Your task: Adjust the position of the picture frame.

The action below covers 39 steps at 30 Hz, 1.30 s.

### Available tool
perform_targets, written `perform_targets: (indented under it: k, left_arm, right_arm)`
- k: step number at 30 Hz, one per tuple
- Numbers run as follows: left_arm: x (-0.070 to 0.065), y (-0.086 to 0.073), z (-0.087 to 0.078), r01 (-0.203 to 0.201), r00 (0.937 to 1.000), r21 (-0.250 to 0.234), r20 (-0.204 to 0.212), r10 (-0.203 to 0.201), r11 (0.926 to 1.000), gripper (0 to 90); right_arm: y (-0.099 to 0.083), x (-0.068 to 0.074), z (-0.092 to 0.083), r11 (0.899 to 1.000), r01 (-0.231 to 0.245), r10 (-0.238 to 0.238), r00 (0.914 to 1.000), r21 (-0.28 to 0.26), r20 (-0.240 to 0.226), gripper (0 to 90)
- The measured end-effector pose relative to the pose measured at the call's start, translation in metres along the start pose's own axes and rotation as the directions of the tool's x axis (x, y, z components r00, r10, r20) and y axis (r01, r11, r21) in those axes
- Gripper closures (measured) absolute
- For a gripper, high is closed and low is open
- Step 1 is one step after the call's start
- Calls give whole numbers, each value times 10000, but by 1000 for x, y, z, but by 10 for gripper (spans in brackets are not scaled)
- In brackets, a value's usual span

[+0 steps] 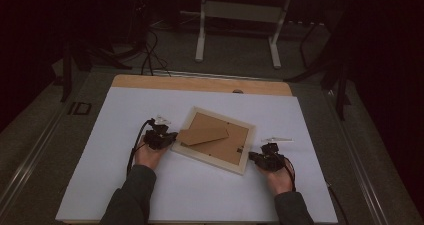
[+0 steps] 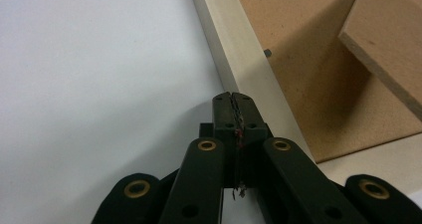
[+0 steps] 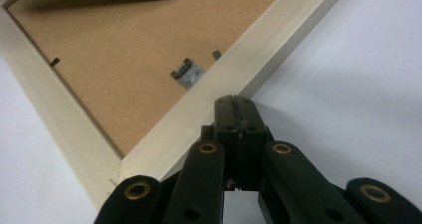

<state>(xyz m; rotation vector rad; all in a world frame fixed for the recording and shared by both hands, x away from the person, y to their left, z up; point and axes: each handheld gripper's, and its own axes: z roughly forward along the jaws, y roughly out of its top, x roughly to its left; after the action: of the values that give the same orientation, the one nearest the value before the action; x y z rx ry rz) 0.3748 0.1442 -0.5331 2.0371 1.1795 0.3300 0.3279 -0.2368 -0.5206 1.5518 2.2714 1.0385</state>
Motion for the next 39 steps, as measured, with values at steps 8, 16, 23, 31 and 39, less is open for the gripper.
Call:
perform_targets:
  k: [8,16,23,31,39]
  left_arm:
    - [-4,-5,-8,-127,9999,135,-25,127,9998,900]
    - [-5,-16,-19,-9,10000,-138,82,10,9999,900]
    - [-9,-22,-26,87,10000,-269,21,-87,9996,900]
    - [-14,-29,-32,180,9998,-555,-103,-186,9983,900]
    - [-18,-36,-35,-2,9998,-638,-195,-10,9980,900]
  right_arm:
    - [5,-5,4,10000,18,-19,10000,56,61,900]
    - [17,-6,15,10000,-6,6,9998,-27,181,900]
    - [24,-8,22,9999,19,-18,9999,-123,127,900]
    - [29,-9,26,9999,72,-71,10000,-148,33,900]
    - [25,-7,24,9999,106,-105,9999,-87,68,900]
